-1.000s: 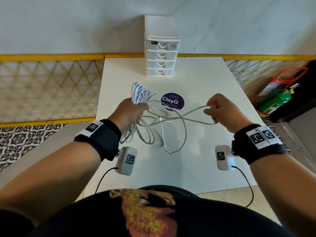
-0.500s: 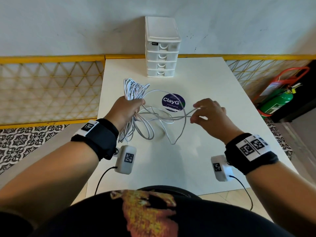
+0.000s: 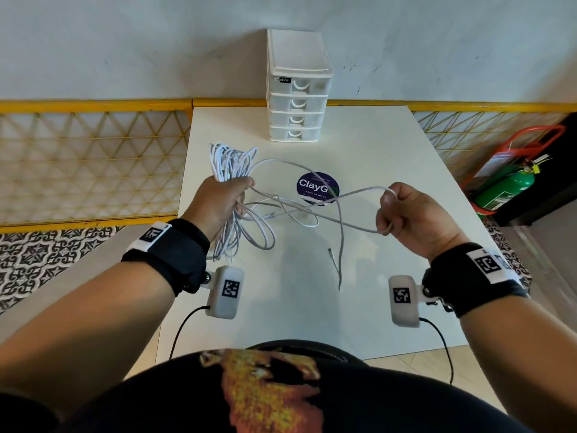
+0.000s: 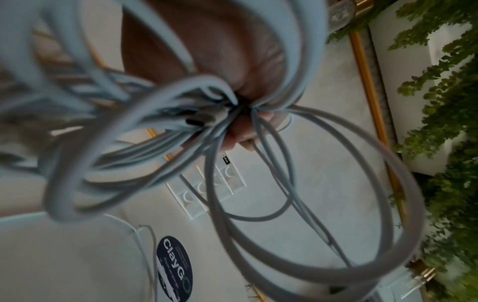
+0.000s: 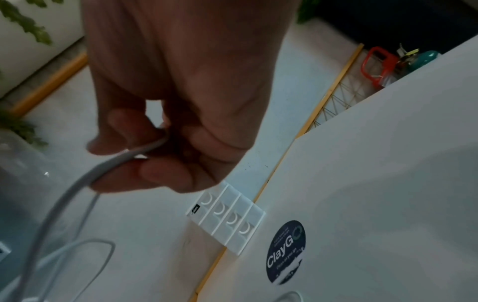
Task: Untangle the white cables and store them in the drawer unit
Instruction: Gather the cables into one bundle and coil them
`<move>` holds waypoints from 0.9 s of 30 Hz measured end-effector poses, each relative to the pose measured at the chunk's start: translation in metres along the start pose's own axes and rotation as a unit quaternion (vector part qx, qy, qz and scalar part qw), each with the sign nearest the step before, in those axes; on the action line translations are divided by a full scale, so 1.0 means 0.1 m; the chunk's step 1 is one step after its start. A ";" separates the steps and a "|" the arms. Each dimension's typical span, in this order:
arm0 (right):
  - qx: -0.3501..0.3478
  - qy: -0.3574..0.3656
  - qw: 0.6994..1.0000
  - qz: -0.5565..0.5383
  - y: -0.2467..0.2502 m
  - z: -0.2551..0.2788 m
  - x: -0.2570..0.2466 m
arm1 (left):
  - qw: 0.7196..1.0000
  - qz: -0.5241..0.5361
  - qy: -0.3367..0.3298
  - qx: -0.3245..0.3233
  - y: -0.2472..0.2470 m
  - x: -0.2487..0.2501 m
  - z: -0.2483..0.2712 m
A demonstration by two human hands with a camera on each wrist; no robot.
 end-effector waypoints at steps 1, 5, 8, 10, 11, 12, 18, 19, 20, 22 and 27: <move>0.015 0.000 1.000 -0.002 0.01 -0.03 0.01 | 1.000 0.004 0.003 -0.006 -0.02 0.00 0.02; 0.034 0.003 0.999 -0.024 0.01 -0.10 0.06 | 0.999 0.034 0.004 -0.035 -0.04 0.01 0.04; -0.009 -0.004 1.000 -0.005 -0.06 -0.10 0.10 | 0.998 0.039 0.000 -0.046 -0.04 0.03 0.02; -0.059 -0.036 0.998 -0.005 -0.11 -0.11 0.08 | 0.997 0.043 -0.004 -0.056 -0.07 0.07 0.03; -0.084 -0.069 0.994 -0.011 -0.14 -0.11 0.06 | 0.997 0.044 -0.005 -0.063 -0.09 0.10 0.04; -0.114 -0.107 0.987 -0.022 -0.17 -0.12 0.03 | 0.997 0.042 -0.007 -0.068 -0.11 0.12 0.04; -0.227 -0.183 0.953 0.082 -0.45 -0.17 -0.03 | 0.996 -0.038 -0.047 -0.063 -0.20 0.24 0.05; -0.238 -0.176 0.948 0.115 -0.51 -0.16 -0.05 | 0.995 -0.057 -0.055 -0.057 -0.21 0.25 0.04; -0.240 -0.169 0.946 0.140 -0.56 -0.16 -0.08 | 0.994 -0.075 -0.063 -0.051 -0.21 0.24 0.03; -0.231 -0.148 0.948 0.162 -0.62 -0.15 -0.13 | 0.989 -0.112 -0.086 -0.044 -0.22 0.24 0.01; -0.222 -0.088 0.971 0.028 -0.35 -0.23 -0.37 | 0.960 -0.228 -0.149 -0.071 -0.09 0.22 -0.01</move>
Point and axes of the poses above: each hand's wrist, its own z-axis away from the middle knuckle, its own y-axis out of the back of the hand, x = y × z, the point moved 1 cm from there along -z, towards the middle knuckle, and after that the axes turned 7 degrees about -y, right-handed, at the moved point
